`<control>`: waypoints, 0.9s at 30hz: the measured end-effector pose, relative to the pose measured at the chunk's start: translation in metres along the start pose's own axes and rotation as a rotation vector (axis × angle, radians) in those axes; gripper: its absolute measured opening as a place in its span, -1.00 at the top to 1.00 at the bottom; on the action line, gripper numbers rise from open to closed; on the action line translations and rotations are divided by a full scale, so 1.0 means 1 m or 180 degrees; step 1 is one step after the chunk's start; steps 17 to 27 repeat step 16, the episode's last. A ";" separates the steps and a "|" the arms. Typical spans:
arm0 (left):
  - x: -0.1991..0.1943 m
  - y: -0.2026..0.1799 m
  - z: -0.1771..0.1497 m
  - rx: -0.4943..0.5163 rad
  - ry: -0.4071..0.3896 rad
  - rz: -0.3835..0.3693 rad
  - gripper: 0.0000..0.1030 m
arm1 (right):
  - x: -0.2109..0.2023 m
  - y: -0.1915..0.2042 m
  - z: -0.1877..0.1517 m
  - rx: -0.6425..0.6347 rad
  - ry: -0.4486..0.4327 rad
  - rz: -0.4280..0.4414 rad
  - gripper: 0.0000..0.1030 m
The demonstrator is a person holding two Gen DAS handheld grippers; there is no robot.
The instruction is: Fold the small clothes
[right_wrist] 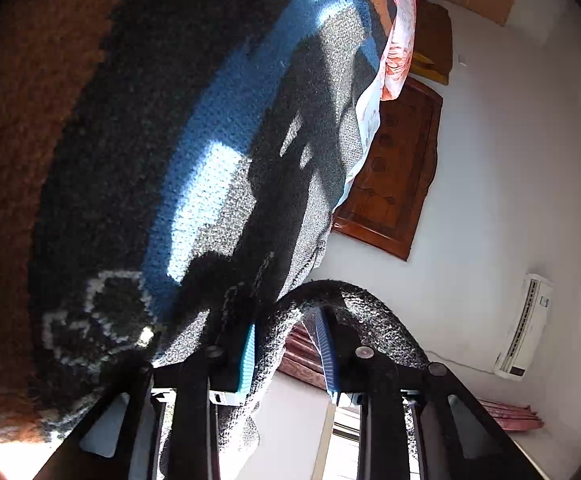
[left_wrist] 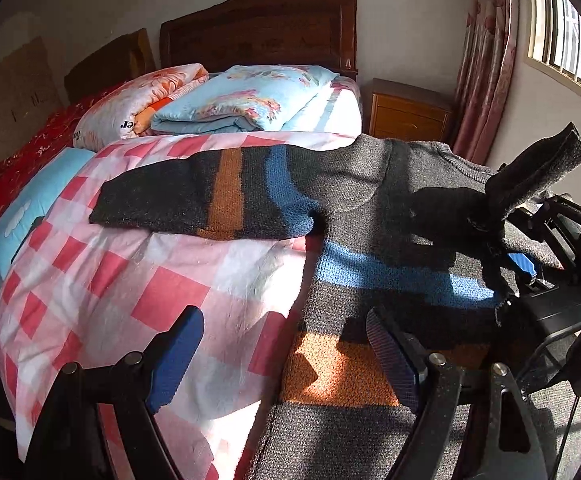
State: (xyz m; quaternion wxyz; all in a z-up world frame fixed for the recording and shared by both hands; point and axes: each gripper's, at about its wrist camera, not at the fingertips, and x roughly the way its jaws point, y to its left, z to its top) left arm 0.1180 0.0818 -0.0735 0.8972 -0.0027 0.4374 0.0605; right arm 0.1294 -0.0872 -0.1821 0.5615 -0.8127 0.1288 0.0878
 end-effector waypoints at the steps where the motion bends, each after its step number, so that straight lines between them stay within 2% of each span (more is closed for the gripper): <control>1: 0.001 -0.008 0.012 0.0068 -0.0009 -0.0146 -0.60 | 0.000 -0.004 0.000 0.0060 -0.0039 -0.0014 0.89; 2: 0.001 -0.019 0.028 0.0179 -0.0013 -0.0413 -0.58 | 0.002 -0.006 0.001 0.0089 -0.0024 -0.0018 -0.14; 3: 0.000 -0.032 0.044 0.0311 -0.0059 -0.0706 -0.58 | 0.006 -0.006 0.000 0.0122 0.0002 -0.0013 0.12; 4: -0.002 -0.048 0.059 0.0488 -0.0102 -0.0939 -0.59 | 0.008 -0.008 0.000 0.0175 0.0001 -0.0019 0.20; 5: -0.001 -0.067 0.072 0.0714 -0.0127 -0.1125 -0.61 | 0.008 -0.009 -0.001 0.0235 -0.0006 -0.0021 0.19; 6: 0.003 -0.085 0.084 0.0915 -0.0158 -0.1219 -0.63 | 0.009 -0.011 -0.001 0.0293 -0.0015 -0.0019 0.21; 7: 0.013 -0.101 0.096 0.1000 -0.0164 -0.1150 -0.63 | 0.005 -0.009 0.001 0.0361 -0.0041 -0.0019 0.22; 8: 0.030 -0.113 0.106 0.0986 -0.0039 -0.1017 -0.63 | 0.004 -0.010 -0.002 0.0421 -0.0055 0.0000 0.27; 9: 0.056 -0.120 0.114 0.0892 0.0260 -0.0862 -0.58 | 0.006 -0.011 -0.005 0.0483 -0.0059 0.0031 0.34; 10: 0.083 -0.122 0.119 0.0735 0.0623 -0.0702 -0.42 | 0.005 -0.012 -0.008 0.0537 -0.0051 0.0086 0.53; 11: 0.107 -0.122 0.119 0.0590 0.0945 -0.0636 -0.31 | 0.005 -0.013 -0.011 0.0593 -0.0045 0.0082 0.24; 12: 0.127 -0.120 0.114 0.0450 0.1191 -0.0709 -0.11 | 0.005 -0.015 -0.012 0.0624 -0.0050 0.0090 -0.22; 14: 0.126 -0.118 0.112 0.0401 0.0994 -0.0704 -0.14 | 0.005 -0.019 -0.017 0.0709 -0.0045 0.0080 -1.00; 16: 0.125 -0.118 0.110 0.0373 0.1136 -0.0691 -0.12 | 0.004 -0.029 -0.023 0.0844 -0.0061 0.0079 -1.00; 27: 0.125 -0.118 0.110 0.0373 0.1136 -0.0691 -0.12 | 0.004 -0.029 -0.023 0.0844 -0.0061 0.0079 -1.00</control>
